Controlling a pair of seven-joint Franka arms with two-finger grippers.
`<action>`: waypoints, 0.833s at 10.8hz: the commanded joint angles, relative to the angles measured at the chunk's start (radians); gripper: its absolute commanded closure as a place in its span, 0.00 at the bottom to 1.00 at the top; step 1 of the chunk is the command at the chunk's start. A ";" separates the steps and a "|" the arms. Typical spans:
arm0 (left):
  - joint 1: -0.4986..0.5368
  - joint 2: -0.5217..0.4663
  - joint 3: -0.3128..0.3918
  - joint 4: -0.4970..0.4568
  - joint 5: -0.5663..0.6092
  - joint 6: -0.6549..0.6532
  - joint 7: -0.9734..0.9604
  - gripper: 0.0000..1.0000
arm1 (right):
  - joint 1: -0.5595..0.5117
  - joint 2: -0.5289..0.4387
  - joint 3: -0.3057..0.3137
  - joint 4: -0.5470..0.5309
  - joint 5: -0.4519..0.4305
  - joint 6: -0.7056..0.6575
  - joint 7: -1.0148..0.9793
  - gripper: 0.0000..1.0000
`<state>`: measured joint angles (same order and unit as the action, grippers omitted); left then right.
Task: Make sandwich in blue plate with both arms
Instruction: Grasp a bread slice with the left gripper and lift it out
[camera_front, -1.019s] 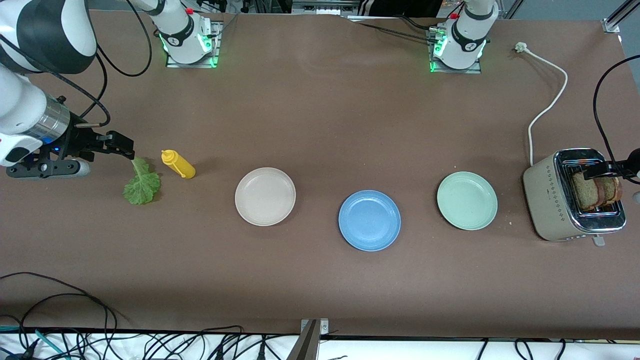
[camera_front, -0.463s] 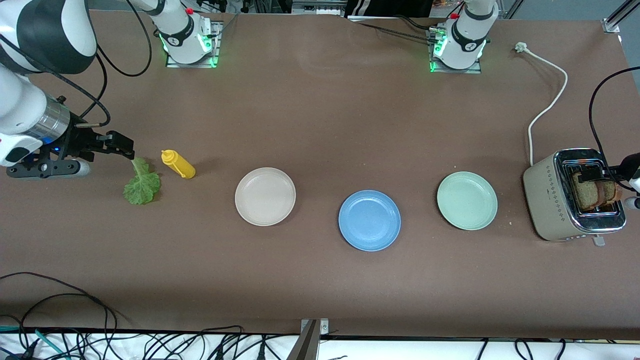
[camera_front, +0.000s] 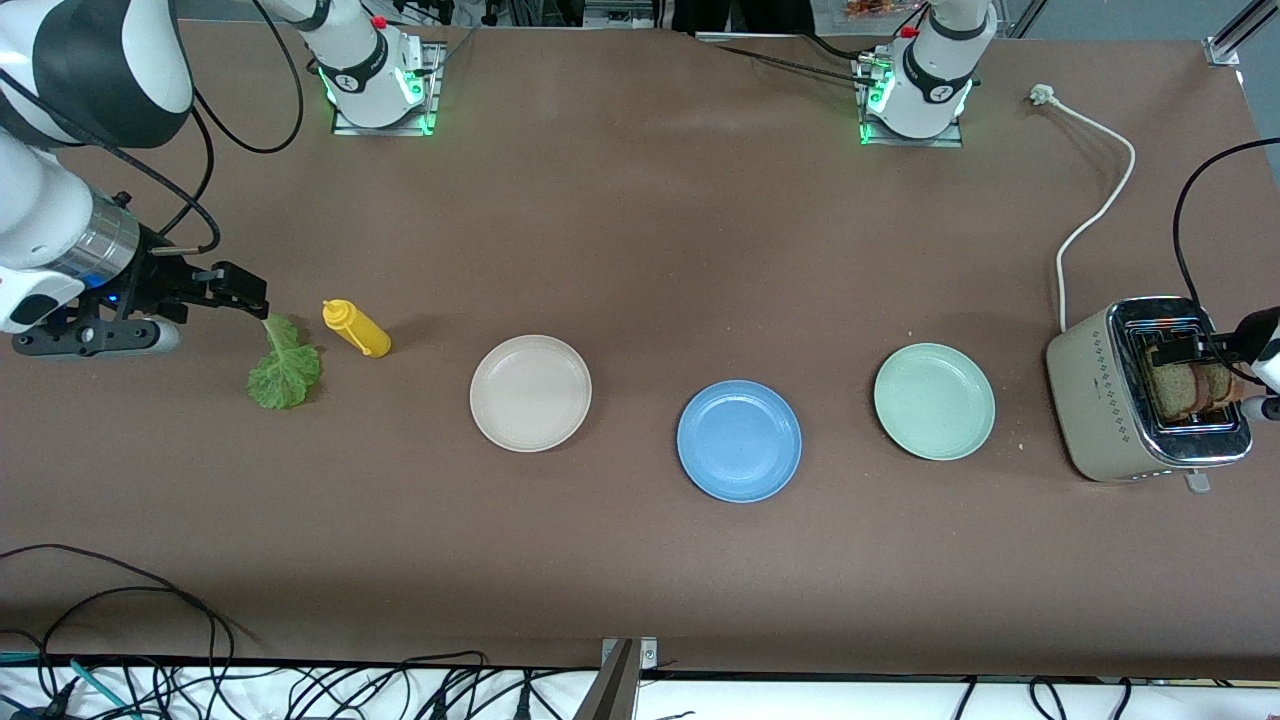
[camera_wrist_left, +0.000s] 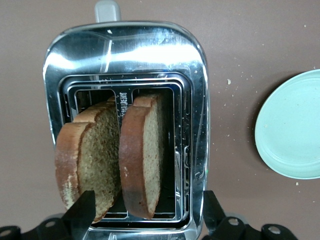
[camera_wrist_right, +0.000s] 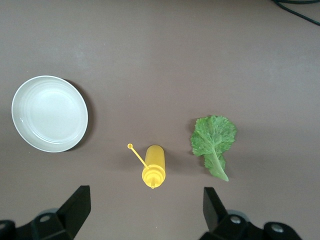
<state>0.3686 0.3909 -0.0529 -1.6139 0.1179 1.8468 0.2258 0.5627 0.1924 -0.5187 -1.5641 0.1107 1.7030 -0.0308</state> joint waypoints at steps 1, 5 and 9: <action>0.009 0.014 -0.008 0.003 0.009 0.002 0.003 0.08 | -0.001 -0.001 0.002 0.004 -0.009 -0.002 -0.009 0.00; 0.009 0.013 -0.008 0.005 0.009 -0.003 0.018 0.67 | -0.003 0.002 0.002 0.002 -0.009 -0.002 -0.009 0.00; 0.007 0.009 -0.008 0.006 0.020 -0.008 0.020 1.00 | -0.003 0.002 0.002 0.002 -0.009 -0.002 -0.009 0.00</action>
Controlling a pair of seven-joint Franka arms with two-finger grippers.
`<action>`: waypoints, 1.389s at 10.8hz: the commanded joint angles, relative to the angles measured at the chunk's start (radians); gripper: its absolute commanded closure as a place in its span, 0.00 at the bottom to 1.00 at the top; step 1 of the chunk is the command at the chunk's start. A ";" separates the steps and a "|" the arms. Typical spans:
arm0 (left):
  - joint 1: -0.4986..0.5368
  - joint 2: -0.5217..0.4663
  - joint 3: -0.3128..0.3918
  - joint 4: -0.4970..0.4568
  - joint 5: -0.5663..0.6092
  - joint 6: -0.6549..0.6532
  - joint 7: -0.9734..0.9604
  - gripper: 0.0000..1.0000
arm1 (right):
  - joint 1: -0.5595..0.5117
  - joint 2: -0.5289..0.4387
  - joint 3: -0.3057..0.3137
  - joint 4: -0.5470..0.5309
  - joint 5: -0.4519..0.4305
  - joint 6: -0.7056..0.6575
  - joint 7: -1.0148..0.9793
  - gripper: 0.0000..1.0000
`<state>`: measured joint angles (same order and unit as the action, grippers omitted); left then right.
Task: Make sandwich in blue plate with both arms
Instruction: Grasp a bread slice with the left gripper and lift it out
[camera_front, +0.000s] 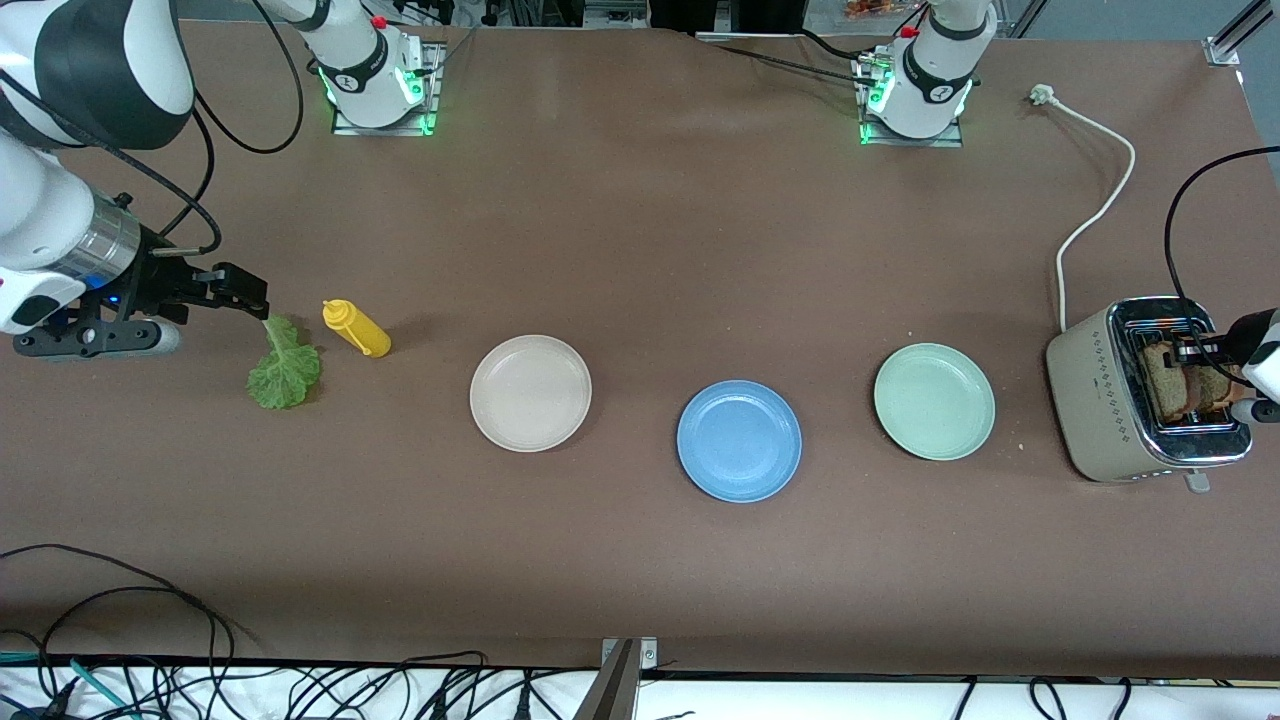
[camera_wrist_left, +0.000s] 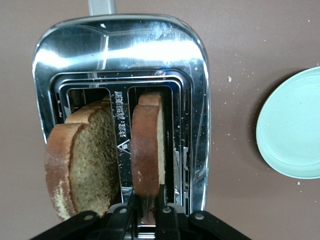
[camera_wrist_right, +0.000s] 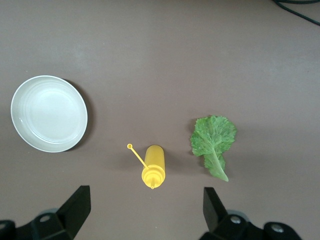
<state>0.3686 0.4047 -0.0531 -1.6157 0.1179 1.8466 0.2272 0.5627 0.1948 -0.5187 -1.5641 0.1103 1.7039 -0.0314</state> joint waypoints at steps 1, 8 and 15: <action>0.007 -0.010 -0.010 0.008 0.020 -0.013 0.018 1.00 | -0.003 0.000 0.002 0.003 -0.009 -0.004 -0.008 0.00; 0.000 -0.185 -0.050 0.028 0.022 -0.180 0.024 1.00 | -0.003 0.000 0.000 0.003 -0.009 -0.003 -0.008 0.00; -0.002 -0.239 -0.070 0.131 0.013 -0.317 0.075 1.00 | -0.004 -0.002 0.000 0.003 -0.009 -0.010 -0.010 0.00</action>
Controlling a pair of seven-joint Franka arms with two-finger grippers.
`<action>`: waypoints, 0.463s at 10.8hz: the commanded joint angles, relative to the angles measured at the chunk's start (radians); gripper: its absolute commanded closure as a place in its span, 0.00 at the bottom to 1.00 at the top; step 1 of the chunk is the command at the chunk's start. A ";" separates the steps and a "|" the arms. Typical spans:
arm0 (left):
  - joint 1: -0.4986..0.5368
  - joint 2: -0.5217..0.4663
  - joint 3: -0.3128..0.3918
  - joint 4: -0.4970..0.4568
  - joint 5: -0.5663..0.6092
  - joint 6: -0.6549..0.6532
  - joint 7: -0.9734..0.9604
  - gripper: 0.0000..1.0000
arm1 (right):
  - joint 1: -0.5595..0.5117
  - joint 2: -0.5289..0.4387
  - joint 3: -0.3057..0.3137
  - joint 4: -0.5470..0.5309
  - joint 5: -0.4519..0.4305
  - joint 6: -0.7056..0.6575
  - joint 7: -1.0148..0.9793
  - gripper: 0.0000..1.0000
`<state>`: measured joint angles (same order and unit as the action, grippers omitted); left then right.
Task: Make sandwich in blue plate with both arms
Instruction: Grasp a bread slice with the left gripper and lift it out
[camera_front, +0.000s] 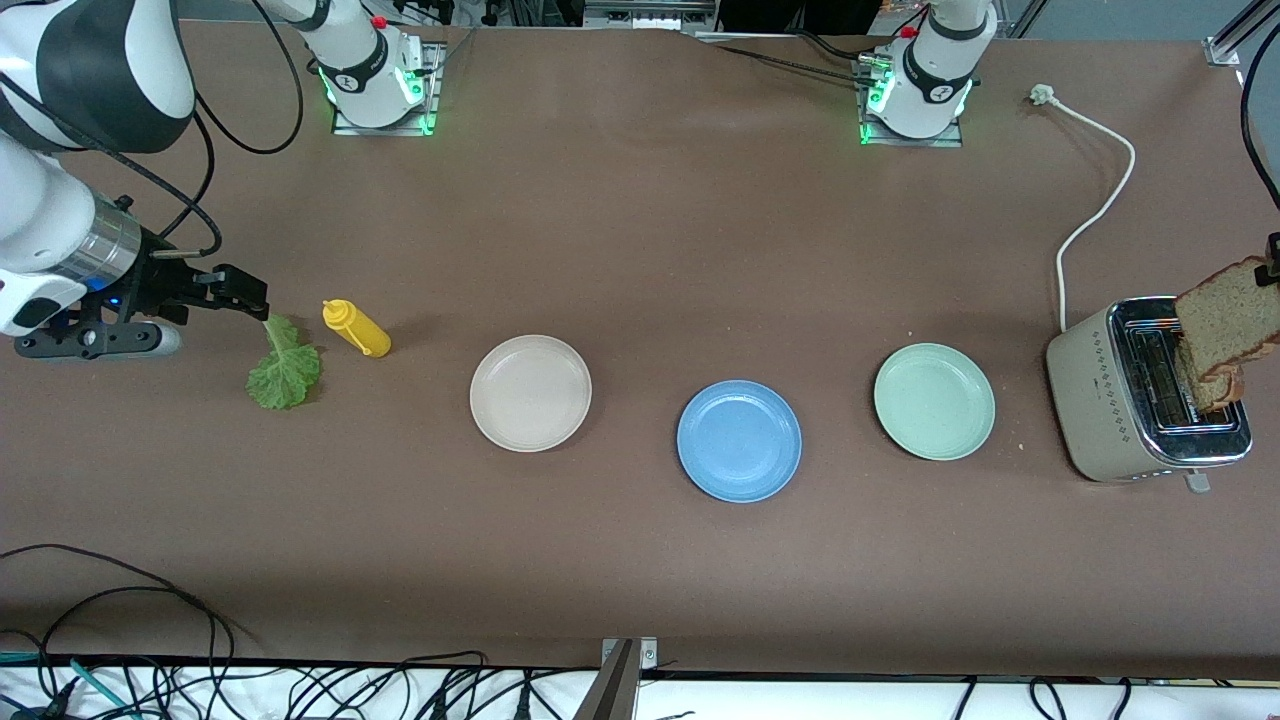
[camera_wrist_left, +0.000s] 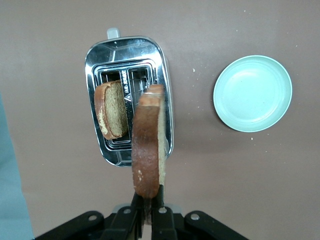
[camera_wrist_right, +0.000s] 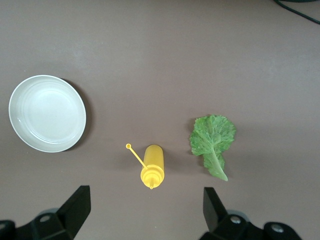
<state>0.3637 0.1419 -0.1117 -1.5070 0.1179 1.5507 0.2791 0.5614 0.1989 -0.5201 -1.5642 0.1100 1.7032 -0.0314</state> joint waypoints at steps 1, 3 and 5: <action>0.003 0.039 -0.011 0.024 0.008 -0.020 0.023 1.00 | -0.003 -0.006 0.000 0.003 -0.009 -0.011 -0.010 0.00; -0.029 0.041 -0.014 0.022 0.012 -0.020 0.006 1.00 | -0.005 -0.004 0.000 0.003 -0.009 -0.010 -0.010 0.00; -0.058 0.042 -0.016 0.022 0.010 -0.020 -0.015 1.00 | -0.005 -0.003 0.000 0.003 -0.009 -0.005 -0.010 0.00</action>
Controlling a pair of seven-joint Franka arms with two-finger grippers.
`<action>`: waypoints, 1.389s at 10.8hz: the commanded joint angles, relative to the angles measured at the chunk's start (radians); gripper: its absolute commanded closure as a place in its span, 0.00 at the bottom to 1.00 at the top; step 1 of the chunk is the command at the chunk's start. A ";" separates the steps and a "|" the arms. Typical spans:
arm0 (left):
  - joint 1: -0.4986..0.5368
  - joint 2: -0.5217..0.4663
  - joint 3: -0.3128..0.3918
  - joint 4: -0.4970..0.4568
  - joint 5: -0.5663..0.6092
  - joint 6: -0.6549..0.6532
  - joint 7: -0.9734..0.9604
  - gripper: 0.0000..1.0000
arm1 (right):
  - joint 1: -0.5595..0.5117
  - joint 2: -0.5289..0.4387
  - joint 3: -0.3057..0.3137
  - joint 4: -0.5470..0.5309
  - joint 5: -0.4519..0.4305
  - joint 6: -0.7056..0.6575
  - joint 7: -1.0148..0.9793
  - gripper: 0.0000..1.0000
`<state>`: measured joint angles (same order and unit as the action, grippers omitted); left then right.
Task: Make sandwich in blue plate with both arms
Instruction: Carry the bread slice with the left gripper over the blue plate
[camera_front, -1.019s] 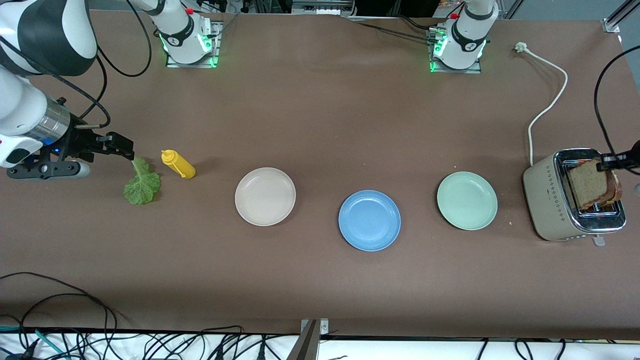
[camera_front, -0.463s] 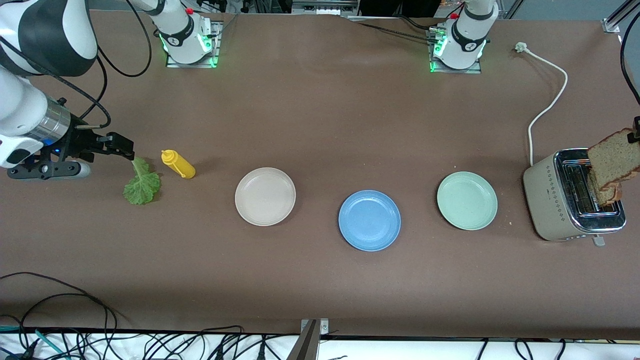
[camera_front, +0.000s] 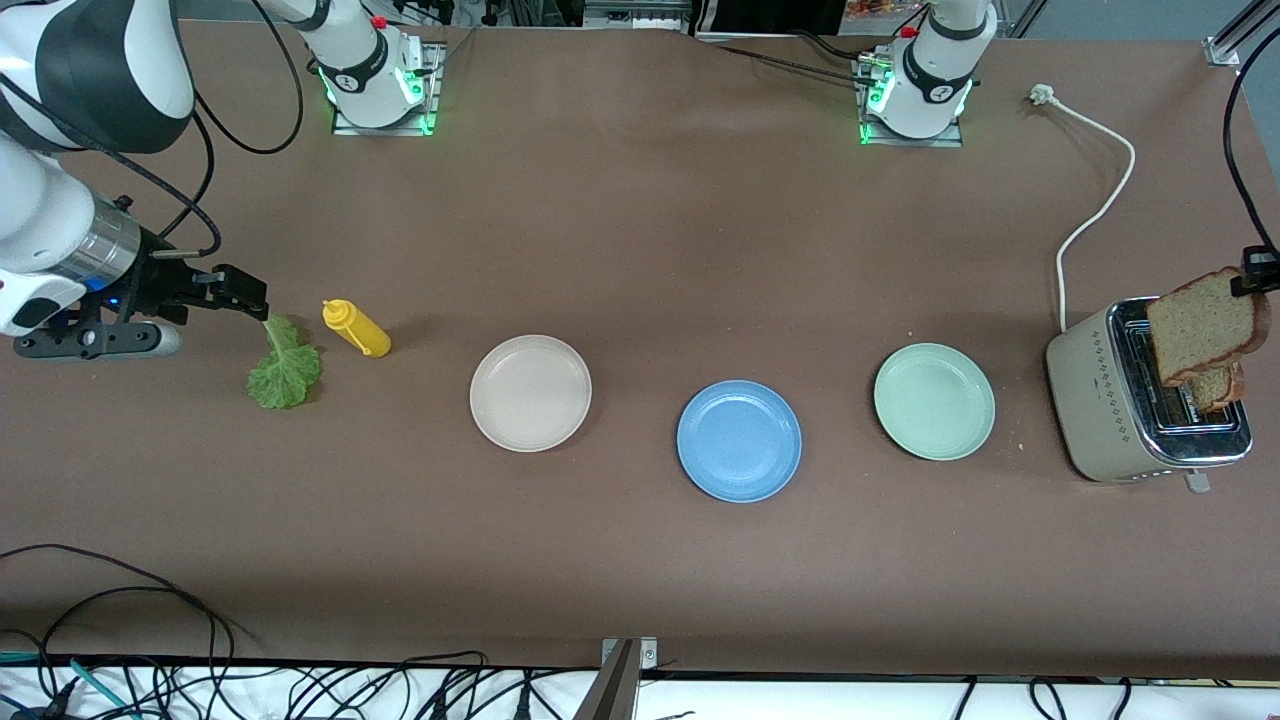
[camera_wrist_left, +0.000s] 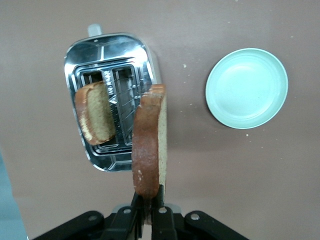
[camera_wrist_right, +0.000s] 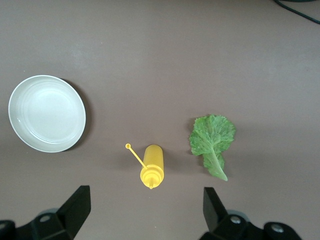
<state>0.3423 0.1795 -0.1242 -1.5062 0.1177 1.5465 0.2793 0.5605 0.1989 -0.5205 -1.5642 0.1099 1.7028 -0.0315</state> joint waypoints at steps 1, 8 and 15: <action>-0.045 0.015 -0.003 0.023 0.005 -0.017 -0.014 1.00 | -0.004 -0.003 0.000 0.003 -0.009 -0.003 -0.010 0.00; -0.205 0.040 -0.002 -0.040 -0.254 0.001 -0.206 1.00 | -0.007 0.010 -0.001 0.003 -0.012 -0.002 -0.008 0.00; -0.341 0.225 -0.002 -0.028 -0.611 0.124 -0.296 1.00 | -0.013 0.016 -0.003 0.003 -0.012 0.000 -0.024 0.00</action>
<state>0.0577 0.3328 -0.1356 -1.5505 -0.3938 1.6177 -0.0126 0.5514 0.2168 -0.5230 -1.5642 0.1077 1.7035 -0.0360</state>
